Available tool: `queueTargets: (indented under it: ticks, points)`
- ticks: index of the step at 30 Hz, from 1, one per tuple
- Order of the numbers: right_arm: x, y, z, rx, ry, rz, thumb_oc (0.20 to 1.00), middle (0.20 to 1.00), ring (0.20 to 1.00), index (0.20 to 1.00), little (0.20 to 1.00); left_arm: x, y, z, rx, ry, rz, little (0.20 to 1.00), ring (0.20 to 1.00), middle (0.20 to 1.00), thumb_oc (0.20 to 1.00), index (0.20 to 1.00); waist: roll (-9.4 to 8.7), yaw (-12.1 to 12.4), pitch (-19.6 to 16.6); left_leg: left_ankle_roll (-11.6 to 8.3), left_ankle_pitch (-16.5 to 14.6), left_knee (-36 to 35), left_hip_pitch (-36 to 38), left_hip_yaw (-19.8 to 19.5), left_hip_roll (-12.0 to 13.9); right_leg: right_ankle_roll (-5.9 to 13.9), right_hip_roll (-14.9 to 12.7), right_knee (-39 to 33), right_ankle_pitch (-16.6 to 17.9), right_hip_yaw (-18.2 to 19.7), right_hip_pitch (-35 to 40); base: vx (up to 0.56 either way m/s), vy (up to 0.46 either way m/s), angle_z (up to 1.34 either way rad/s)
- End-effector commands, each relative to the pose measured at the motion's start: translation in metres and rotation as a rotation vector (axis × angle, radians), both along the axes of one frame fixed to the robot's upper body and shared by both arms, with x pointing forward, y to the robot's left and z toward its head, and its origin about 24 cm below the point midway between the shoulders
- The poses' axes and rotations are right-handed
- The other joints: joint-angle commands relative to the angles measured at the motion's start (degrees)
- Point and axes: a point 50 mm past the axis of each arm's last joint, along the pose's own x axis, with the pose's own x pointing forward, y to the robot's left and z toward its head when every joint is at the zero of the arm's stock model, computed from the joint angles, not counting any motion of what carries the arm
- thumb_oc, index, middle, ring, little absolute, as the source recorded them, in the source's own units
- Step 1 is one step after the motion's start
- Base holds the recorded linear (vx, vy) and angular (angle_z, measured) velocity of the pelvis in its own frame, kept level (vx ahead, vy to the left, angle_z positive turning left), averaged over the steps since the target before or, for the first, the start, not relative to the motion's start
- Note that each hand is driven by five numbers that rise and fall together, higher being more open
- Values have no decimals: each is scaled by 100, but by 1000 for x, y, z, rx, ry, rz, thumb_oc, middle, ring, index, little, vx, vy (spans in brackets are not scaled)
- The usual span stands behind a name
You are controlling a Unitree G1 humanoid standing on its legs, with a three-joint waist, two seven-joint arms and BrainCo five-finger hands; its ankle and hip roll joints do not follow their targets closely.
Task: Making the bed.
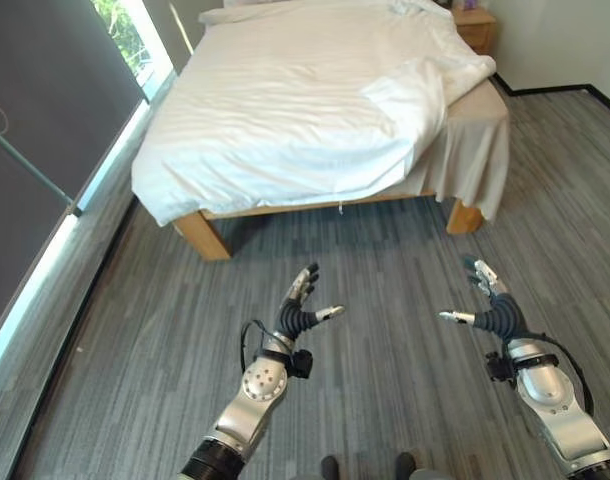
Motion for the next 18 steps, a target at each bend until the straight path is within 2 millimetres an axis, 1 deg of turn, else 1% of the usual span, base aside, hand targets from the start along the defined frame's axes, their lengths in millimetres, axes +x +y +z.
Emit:
queueTargets:
  ticks: [1,2,4,5,6,9,10,11,12,13,14,15,16,17,18]
  points:
    - [-10,-5,0,55,-5,4,1000,1000,1000,1000,1000,4,9,15,-47,-79,-4,1000,1000,1000,1000,1000,-311,-12,-432,-197,-131,24,-191,71,-49,309,-124,166,-236,-154,-141,36,-3,1]
    - [-13,-6,-6,78,23,-8,1000,1000,1000,1000,1000,4,9,16,-54,-77,-10,1000,1000,1000,1000,1000,-311,-14,-441,-199,-192,24,-158,54,-49,318,-121,166,-287,-155,-102,38,-12,2]
    - [-18,-5,-19,133,76,-28,1000,1000,1000,1000,1000,3,7,16,-57,-73,-22,1000,1000,1000,1000,1000,-318,-21,-441,-205,-182,24,-168,18,-53,307,-110,193,-304,-146,-108,13,-36,3]
    - [-20,-4,-25,136,99,-40,1000,1000,1000,1000,1000,3,5,14,-47,-66,-28,1000,1000,1000,1000,1000,-325,-22,-415,-205,-112,24,-220,-16,-59,281,-96,207,-271,-135,-147,18,-42,2]
    - [-21,-4,-25,136,100,-40,1000,1000,1000,1000,1000,3,5,14,-47,-65,-28,1000,1000,1000,1000,1000,-324,-26,-424,-209,-173,24,-189,-24,-58,288,-95,194,-319,-138,-109,30,-50,2]
    - [-21,0,-29,143,116,-34,1000,1000,1000,1000,1000,3,2,11,-52,-51,-26,1000,1000,1000,1000,1000,-286,-54,-358,-199,-166,24,-188,-32,-48,282,-77,343,-338,-132,-207,15,-42,3]
    - [-18,3,-30,142,118,-29,1000,1000,1000,1000,1000,4,2,11,-55,-51,-23,1000,1000,1000,1000,1000,-241,-55,-298,-193,-165,24,-203,6,-19,299,-86,492,-348,-169,-306,-85,-100,1]
    - [-12,9,-29,136,112,-6,1000,1000,1000,1000,1000,7,4,13,-59,-59,-13,1000,1000,1000,1000,1000,-150,-33,-188,-196,-163,24,-235,134,56,331,-127,715,-360,-278,-486,-105,-101,-10]
    - [-10,12,-27,134,107,5,1000,1000,1000,1000,1000,7,5,13,-57,-61,-9,1000,1000,1000,1000,1000,-108,-6,-134,-211,-162,24,-247,213,102,344,-171,838,-366,-406,-566,-58,-158,-43]
    - [-10,18,-27,128,109,35,1000,1000,1000,1000,1000,5,9,10,-57,-50,-3,1000,1000,1000,1000,1000,-95,23,-72,-267,-166,24,-218,401,168,321,-244,808,-421,-625,-547,28,-163,-61]
    - [-9,18,-26,112,105,44,1000,1000,1000,1000,1000,5,10,8,-55,-41,1,1000,1000,1000,1000,1000,-102,25,-37,-299,-140,72,-174,469,197,307,-236,765,-448,-638,-527,51,-176,-80]
    - [-8,19,-24,93,98,58,1000,1000,1000,1000,1000,5,10,5,-59,-31,6,1000,1000,1000,1000,1000,-121,36,39,-304,-173,340,-219,537,213,284,-252,734,-458,-620,-511,37,-174,-71]
    - [-7,20,-18,64,79,81,1000,1000,1000,1000,1000,4,8,2,-60,-18,1,1000,1000,1000,1000,1000,-172,29,121,-332,-312,888,-321,614,233,233,-278,682,-482,-564,-478,11,-129,-60]
    - [-7,20,-18,63,79,81,1000,1000,1000,1000,1000,4,8,2,-61,-18,1,1000,1000,1000,1000,1000,-162,35,132,-338,-364,977,-354,618,251,228,-268,682,-482,-557,-474,64,-240,-52]
    - [-9,23,-12,54,61,125,1000,1000,1000,1000,1000,2,1,-7,-85,25,-10,1000,1000,1000,1000,1000,-249,63,318,-445,-10,2136,-806,689,443,85,-229,589,-546,-420,-265,43,-161,-40]
